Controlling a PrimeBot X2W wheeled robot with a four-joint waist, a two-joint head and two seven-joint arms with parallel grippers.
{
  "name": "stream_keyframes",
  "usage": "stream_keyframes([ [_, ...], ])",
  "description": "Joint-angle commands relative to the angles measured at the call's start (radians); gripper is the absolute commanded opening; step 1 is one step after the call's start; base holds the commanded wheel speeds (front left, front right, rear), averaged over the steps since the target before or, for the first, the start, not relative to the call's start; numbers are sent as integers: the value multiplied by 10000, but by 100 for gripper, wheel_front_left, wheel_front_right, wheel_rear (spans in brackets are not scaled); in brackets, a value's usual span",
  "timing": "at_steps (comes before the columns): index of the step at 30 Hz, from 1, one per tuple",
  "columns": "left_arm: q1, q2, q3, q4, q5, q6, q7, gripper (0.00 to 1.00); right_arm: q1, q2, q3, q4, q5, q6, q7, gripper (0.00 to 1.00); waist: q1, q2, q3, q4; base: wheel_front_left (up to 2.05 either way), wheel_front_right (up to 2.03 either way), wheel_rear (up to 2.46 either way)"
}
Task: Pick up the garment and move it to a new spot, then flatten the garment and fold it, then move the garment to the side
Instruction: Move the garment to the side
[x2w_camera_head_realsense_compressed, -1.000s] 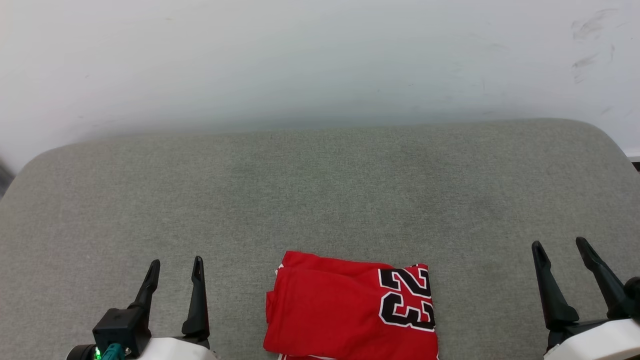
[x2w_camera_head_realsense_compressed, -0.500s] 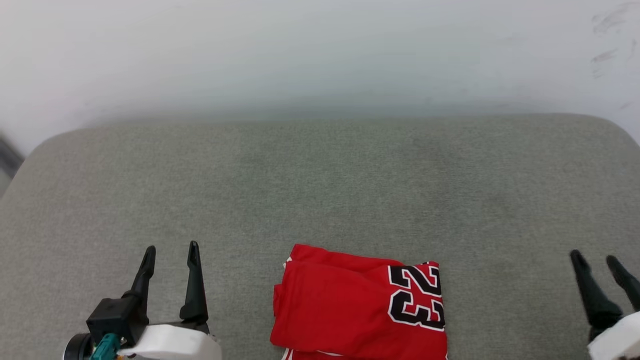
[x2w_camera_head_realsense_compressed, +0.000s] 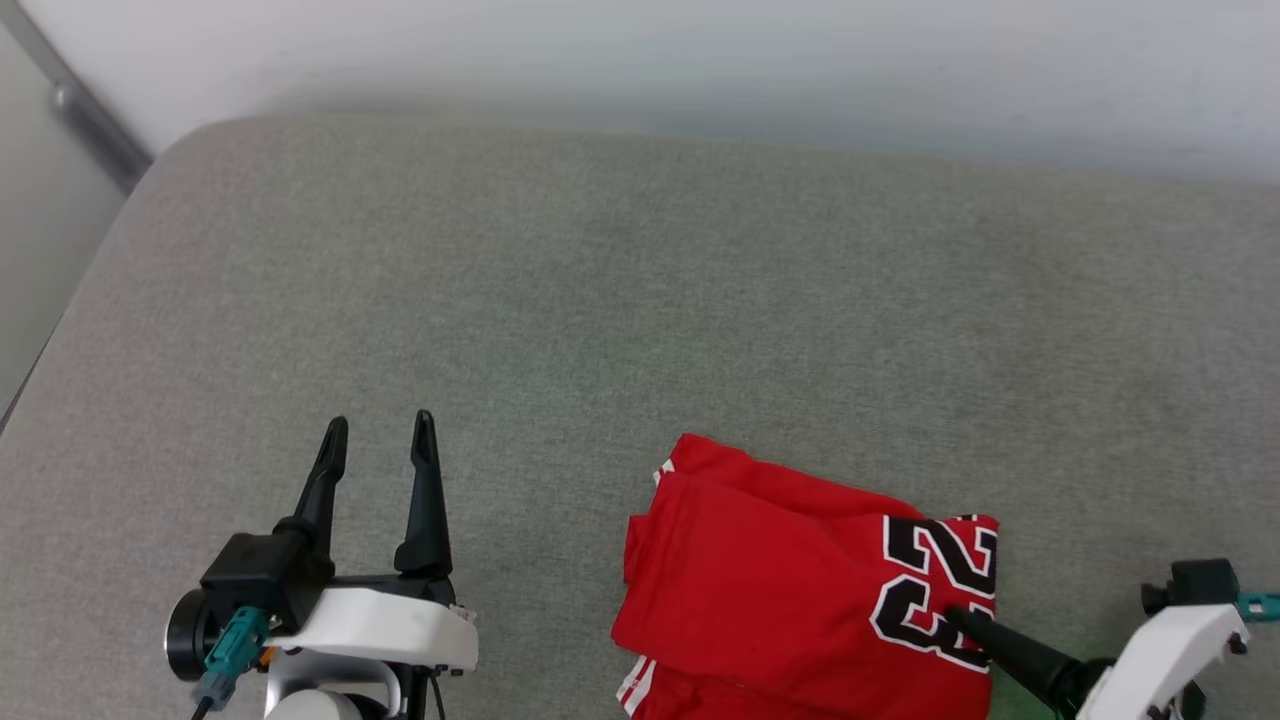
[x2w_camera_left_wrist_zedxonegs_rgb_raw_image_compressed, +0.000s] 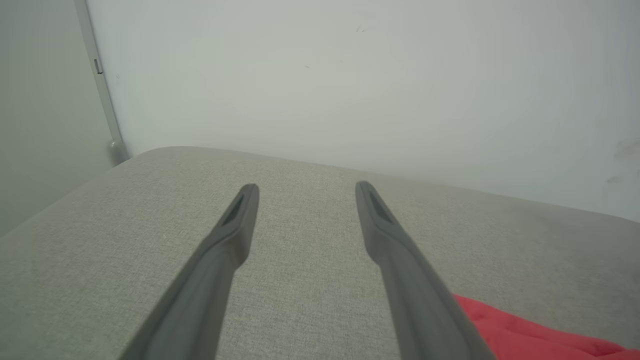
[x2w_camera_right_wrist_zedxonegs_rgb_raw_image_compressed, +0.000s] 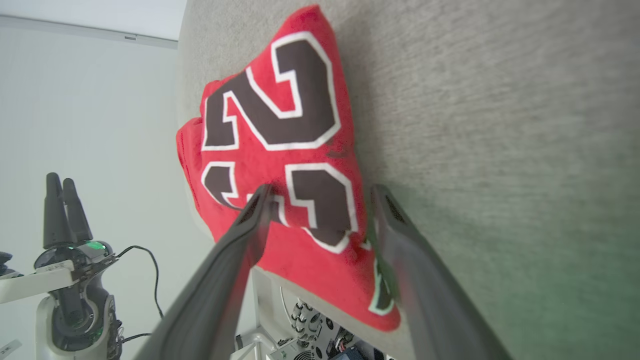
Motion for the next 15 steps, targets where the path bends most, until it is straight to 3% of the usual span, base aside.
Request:
stream_keyframes([
  [1,-173,-25,11,22,91,-43,-63,100,-249,52,43,62,212,-1,-83,100,0,0,266,227,0,0,0],
  [4,-267,-53,59,152,158,-140,-68,100,-486,189,236,529,766,-2,-123,100,0,0,351,290,0,0,0],
  [5,-309,-72,67,190,169,-186,-71,100,-551,201,322,698,912,-2,-88,87,0,0,358,307,0,0,0],
  [6,-325,-86,73,217,178,-219,-72,100,-609,213,395,825,1003,-2,-78,21,0,0,355,318,0,0,0],
  [7,-330,-92,85,254,182,-224,-74,100,-659,205,464,942,1077,-2,-93,0,0,0,337,320,0,0,0],
  [11,-199,-92,123,319,257,-253,-79,100,-770,-37,683,909,1171,-2,-343,0,0,0,101,199,0,0,0],
  [15,-17,-6,155,297,281,-240,-82,100,-834,-652,1188,541,294,-2,-798,0,0,0,-226,-169,0,0,0],
])
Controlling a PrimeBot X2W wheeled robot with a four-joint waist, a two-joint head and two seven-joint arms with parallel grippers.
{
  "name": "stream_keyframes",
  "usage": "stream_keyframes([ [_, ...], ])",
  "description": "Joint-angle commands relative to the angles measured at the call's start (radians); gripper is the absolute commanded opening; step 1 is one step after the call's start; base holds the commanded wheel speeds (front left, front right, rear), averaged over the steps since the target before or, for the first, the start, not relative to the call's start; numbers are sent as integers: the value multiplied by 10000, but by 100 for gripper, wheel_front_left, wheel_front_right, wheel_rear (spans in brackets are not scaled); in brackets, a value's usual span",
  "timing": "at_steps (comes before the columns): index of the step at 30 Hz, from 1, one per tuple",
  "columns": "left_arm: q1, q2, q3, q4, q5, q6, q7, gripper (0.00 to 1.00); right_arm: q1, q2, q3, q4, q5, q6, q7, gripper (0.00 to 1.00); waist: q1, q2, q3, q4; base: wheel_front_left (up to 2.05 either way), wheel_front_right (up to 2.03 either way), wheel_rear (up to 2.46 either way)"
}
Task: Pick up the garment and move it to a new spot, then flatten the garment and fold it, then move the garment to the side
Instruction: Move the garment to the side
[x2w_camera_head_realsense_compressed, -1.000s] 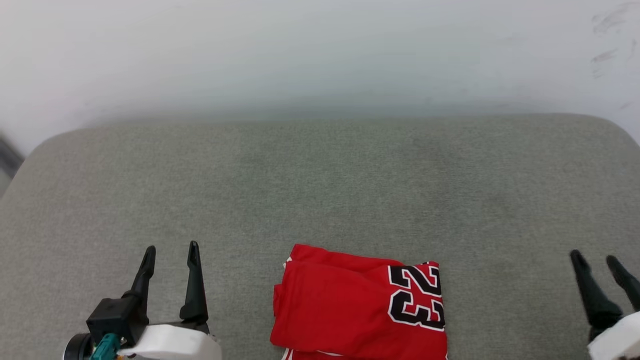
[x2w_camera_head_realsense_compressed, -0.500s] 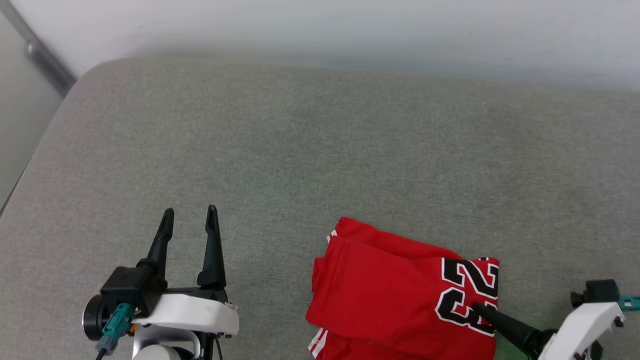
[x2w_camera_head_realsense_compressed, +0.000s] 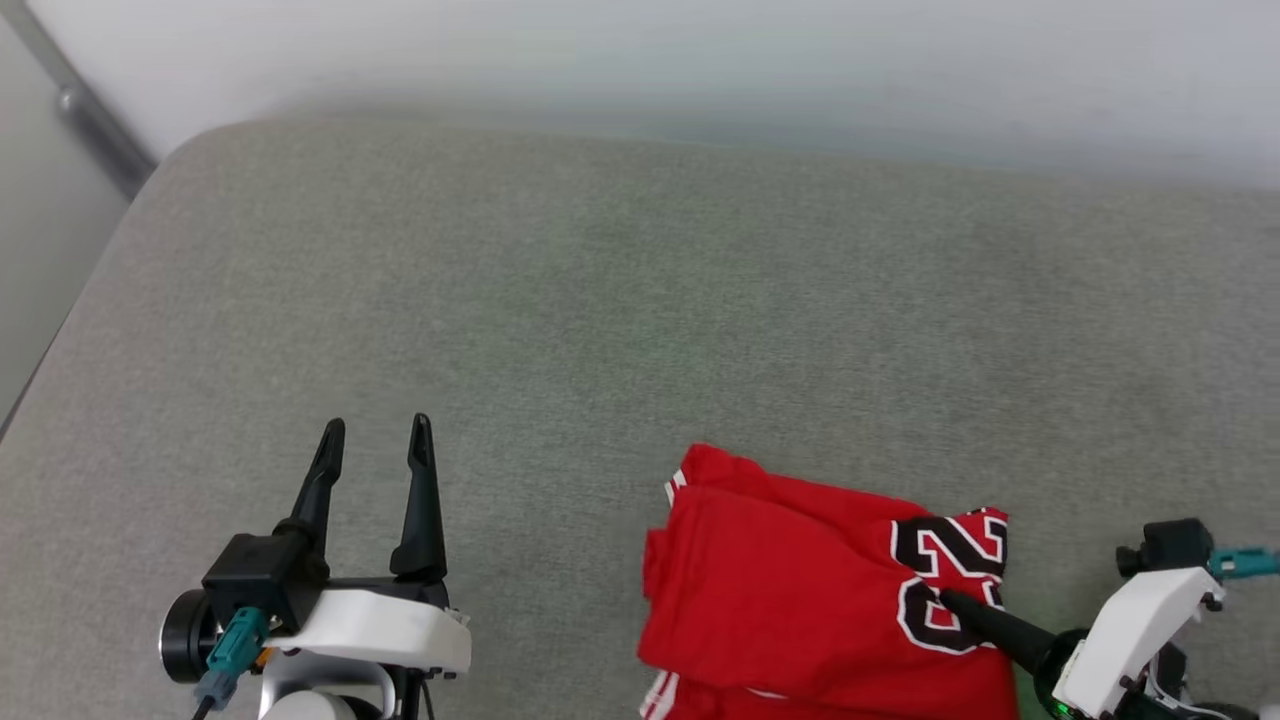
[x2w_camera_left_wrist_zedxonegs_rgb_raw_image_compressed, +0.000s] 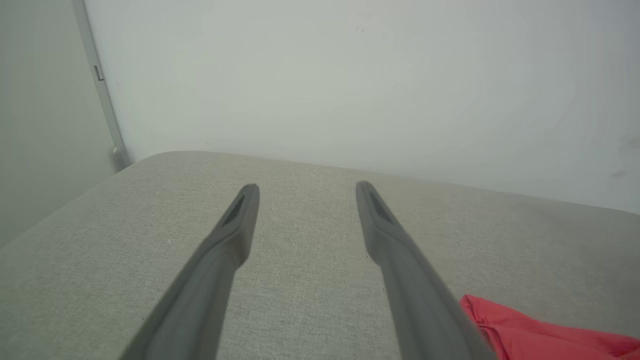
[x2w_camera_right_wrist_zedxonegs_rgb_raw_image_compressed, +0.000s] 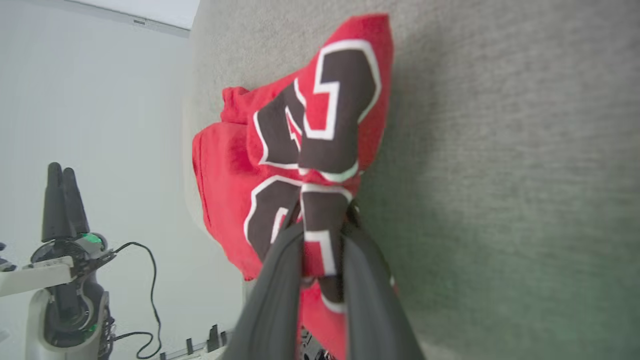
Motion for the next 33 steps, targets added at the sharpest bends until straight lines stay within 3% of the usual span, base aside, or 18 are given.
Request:
stream_keyframes([
  [1,162,81,40,-32,45,2,-68,100,-152,-406,314,-214,-719,-4,-259,0,-1,-1,-315,-407,0,0,0],
  [7,358,184,-64,-273,125,51,24,100,-417,-1395,1008,-514,-3385,-4,-405,0,-1,-1,-645,-1386,0,0,0],
  [11,339,271,-125,-550,211,86,91,100,-963,-1559,1244,-570,-4875,-4,-262,0,-1,-1,-508,-2284,0,0,0],
  [16,-24,343,-174,-913,345,85,164,100,-1792,-1304,1211,-441,-5730,-4,-583,0,-1,-1,64,-3155,0,0,0],
  [21,-795,501,-309,-1401,648,-56,420,100,-3103,-1197,868,54,-6527,-4,-1389,0,-1,-1,1313,-4007,0,0,0],
  [27,-2020,850,-567,-1956,1179,-335,1000,100,-4452,-1788,-161,786,-7289,-7,-2251,0,-1,-1,2862,-4495,0,0,0],
  [33,-3124,1085,-762,-2413,1608,-574,1594,100,-5366,-2653,-1628,1655,-7988,-6,-3161,0,-1,-1,4052,-4554,0,0,0],
])
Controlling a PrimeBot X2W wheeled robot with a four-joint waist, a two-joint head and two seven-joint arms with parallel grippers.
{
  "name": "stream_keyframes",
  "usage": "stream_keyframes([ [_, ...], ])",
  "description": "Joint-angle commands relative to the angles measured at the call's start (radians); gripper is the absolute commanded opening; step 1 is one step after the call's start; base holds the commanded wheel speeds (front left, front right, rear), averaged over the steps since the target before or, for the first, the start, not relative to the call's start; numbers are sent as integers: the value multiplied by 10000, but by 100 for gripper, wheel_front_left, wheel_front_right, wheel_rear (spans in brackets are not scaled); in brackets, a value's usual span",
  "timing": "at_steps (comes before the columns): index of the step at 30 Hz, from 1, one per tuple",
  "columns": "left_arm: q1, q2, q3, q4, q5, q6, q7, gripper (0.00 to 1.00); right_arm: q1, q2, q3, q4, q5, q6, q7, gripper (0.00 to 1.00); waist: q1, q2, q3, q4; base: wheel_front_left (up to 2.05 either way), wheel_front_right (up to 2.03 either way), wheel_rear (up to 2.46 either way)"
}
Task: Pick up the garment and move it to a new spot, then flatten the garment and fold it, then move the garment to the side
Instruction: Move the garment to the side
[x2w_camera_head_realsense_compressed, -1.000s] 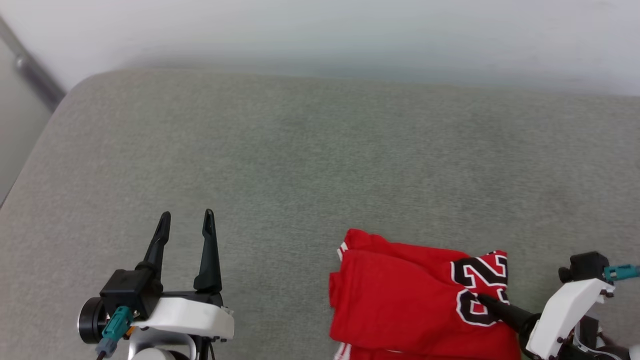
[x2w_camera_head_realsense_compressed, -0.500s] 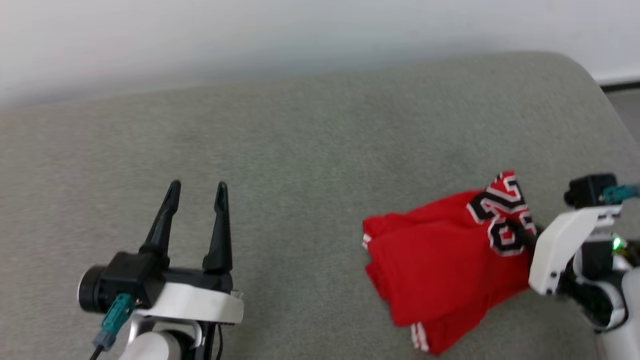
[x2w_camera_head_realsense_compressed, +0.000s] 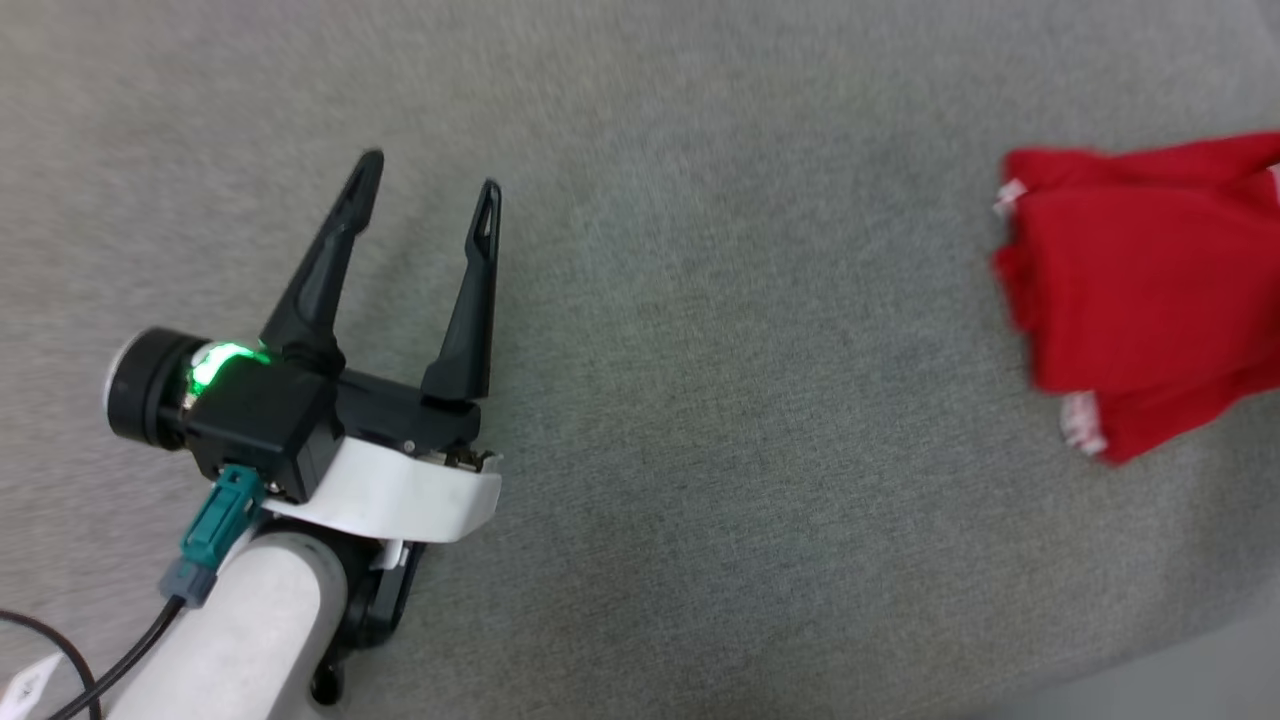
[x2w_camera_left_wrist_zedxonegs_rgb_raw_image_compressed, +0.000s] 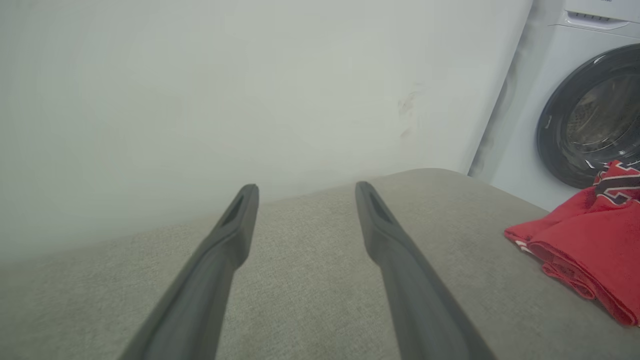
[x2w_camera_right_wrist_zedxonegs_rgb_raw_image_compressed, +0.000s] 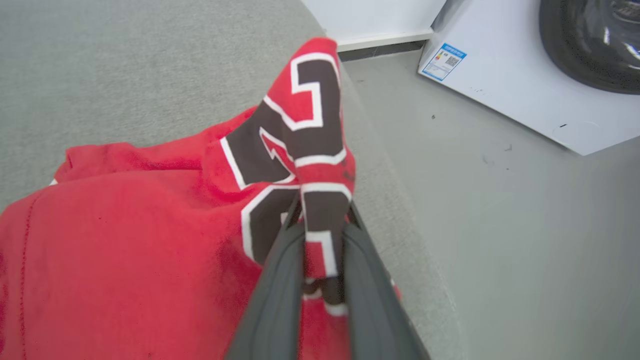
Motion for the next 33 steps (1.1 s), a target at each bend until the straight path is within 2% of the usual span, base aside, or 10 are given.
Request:
stream_keyframes([
  [1,-280,101,-33,-95,117,-52,115,100,-385,-243,-265,122,-194,-12,-343,0,-1,0,940,-299,0,0,0],
  [8,-969,348,-145,-561,400,-219,666,100,-1247,-279,-827,1322,-459,-11,-1661,0,-1,0,1765,-364,0,0,0],
  [9,-1041,353,-159,-584,414,-231,721,100,-1355,-249,-901,1592,-540,-11,-1856,6,-1,0,1826,-355,0,0,0],
  [10,-1103,350,-180,-605,447,-232,756,100,-1440,-186,-955,1860,-631,-11,-2125,64,-1,0,1876,-344,0,0,0],
  [11,-1128,342,-203,-613,472,-229,804,100,-1530,-153,-1011,2099,-747,-11,-2479,100,-1,0,1907,-336,0,0,0],
  [16,-1029,258,-300,-460,399,-184,752,100,-1800,-104,-1291,3086,-1364,-11,-4317,100,-1,0,1714,-334,0,0,0],
  [21,-532,4,-268,-56,92,-58,344,100,-1583,-195,-1157,3364,-1441,-11,-5566,100,-1,0,908,-286,0,0,0],
  [27,359,-372,-225,609,-367,179,-285,100,-562,-352,-462,2774,-1036,-11,-6113,100,-1,0,-532,28,0,0,0],
  [33,1361,-654,-60,1156,-863,471,-762,100,1075,152,269,1409,-613,-11,-5893,100,-1,0,-1878,467,0,0,0],
])
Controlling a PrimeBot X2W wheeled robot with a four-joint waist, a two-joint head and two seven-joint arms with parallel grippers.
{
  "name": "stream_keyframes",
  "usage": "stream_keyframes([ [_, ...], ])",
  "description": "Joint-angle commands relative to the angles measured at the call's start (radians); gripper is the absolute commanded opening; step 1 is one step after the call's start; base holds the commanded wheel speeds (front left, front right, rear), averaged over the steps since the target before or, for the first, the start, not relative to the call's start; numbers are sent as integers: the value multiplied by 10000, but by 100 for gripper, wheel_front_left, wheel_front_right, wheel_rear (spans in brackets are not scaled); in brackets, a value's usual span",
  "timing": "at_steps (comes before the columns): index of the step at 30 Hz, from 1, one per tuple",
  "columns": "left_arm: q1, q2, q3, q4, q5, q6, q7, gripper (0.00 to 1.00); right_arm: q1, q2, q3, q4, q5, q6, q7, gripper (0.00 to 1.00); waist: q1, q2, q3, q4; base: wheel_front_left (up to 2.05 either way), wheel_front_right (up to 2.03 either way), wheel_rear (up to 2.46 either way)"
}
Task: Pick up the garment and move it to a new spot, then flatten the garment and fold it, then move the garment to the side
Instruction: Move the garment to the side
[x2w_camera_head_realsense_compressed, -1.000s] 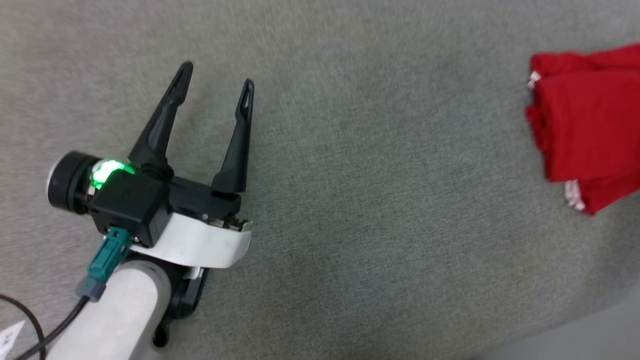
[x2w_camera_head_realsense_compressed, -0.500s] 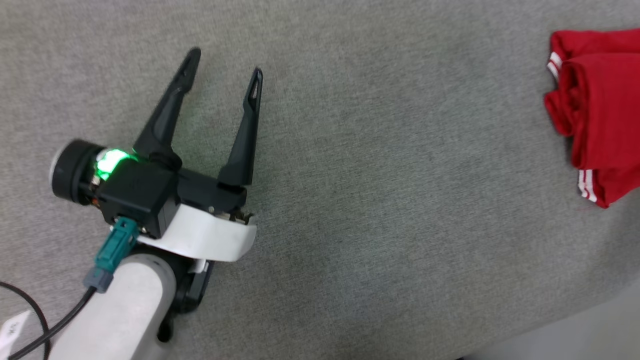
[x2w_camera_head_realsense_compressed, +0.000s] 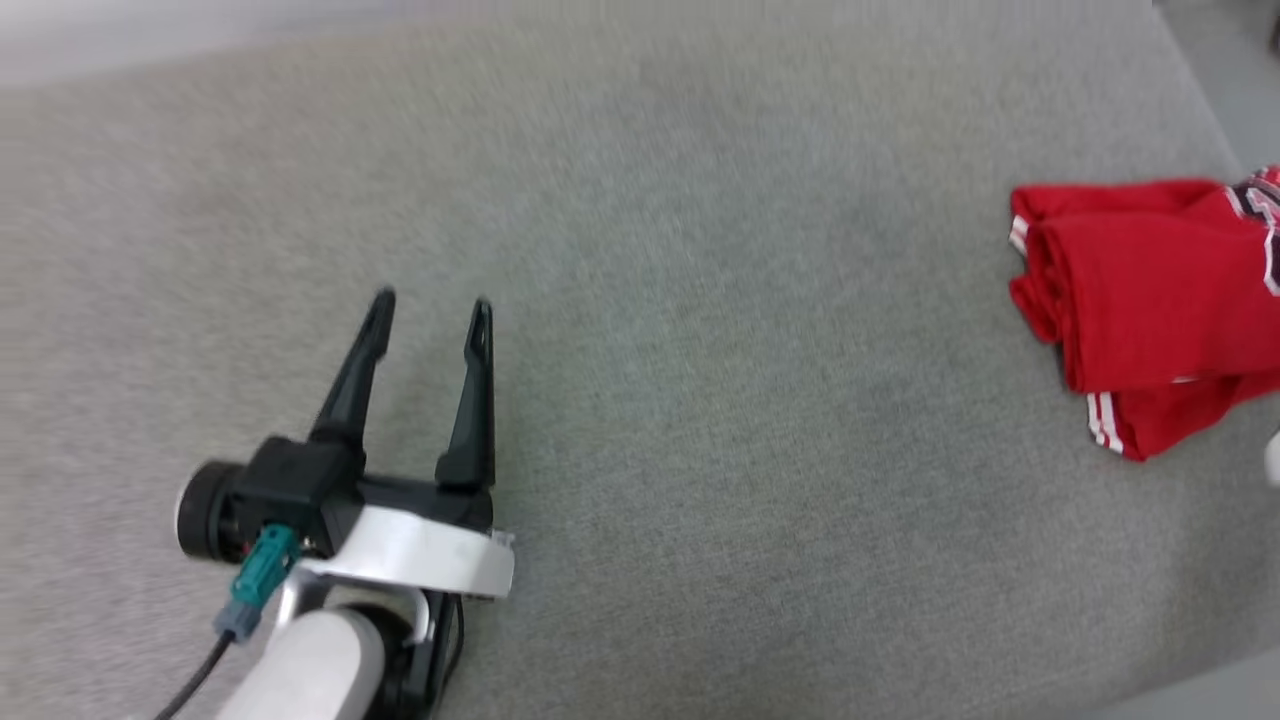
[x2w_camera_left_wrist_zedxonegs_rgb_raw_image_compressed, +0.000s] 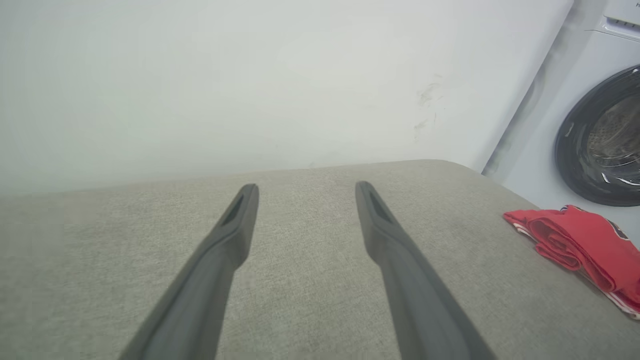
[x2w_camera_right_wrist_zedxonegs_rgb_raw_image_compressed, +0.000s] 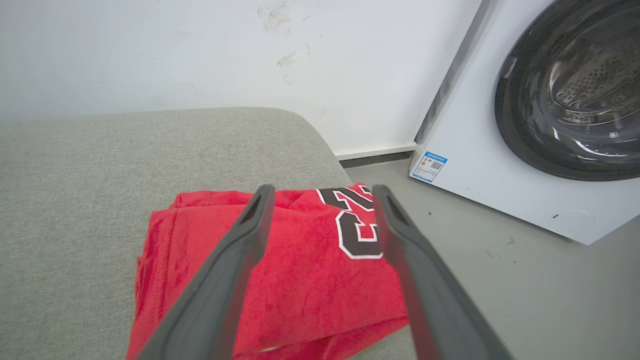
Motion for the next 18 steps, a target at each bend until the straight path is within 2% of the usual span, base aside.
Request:
stream_keyframes([
  [1,367,-91,35,153,-135,97,-151,100,670,240,93,-482,50,-15,131,100,0,0,-1084,524,0,0,0],
  [12,1808,-227,478,1023,-737,342,-609,100,3581,2368,915,-3820,-294,-13,1221,100,0,0,-2607,1595,0,0,0],
  [18,2508,-121,952,1340,-932,429,-786,100,4512,2991,1552,-5487,-468,-13,1604,100,0,0,-3165,1987,0,0,0],
])
